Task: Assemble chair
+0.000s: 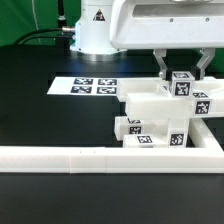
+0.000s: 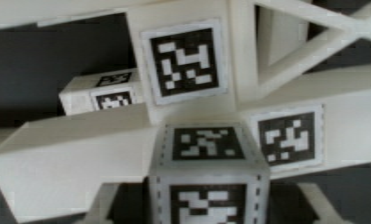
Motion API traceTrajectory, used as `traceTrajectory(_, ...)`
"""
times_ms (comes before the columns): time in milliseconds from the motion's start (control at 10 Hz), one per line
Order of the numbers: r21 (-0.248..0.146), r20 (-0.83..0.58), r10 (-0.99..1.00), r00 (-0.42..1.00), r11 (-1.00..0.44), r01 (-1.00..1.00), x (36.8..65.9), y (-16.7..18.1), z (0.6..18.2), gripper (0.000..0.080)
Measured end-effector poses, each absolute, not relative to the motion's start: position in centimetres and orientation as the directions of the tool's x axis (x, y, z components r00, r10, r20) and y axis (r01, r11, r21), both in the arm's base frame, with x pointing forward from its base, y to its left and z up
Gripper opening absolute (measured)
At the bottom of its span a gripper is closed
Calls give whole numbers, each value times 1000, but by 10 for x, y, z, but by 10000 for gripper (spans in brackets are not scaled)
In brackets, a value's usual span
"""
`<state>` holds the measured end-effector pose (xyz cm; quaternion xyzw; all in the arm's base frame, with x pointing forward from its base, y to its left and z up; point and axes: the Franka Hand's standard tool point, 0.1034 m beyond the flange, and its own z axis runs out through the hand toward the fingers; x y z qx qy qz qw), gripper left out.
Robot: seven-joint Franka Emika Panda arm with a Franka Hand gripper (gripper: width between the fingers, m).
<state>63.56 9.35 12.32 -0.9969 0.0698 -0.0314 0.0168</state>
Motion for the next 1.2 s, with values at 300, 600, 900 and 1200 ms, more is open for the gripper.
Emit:
traceTrajectory(300,-54,49,-327,944,-944,-325,635,95,123,284)
traceTrajectory(600,-66,36,-481,876,-876,-478,635,96,123,284)
traceTrajectory(900,-79,18,-614,789,-788,-611,635,99,123,284)
traceTrajectory(1200,-88,-3,-726,688,-685,-723,634,101,123,284)
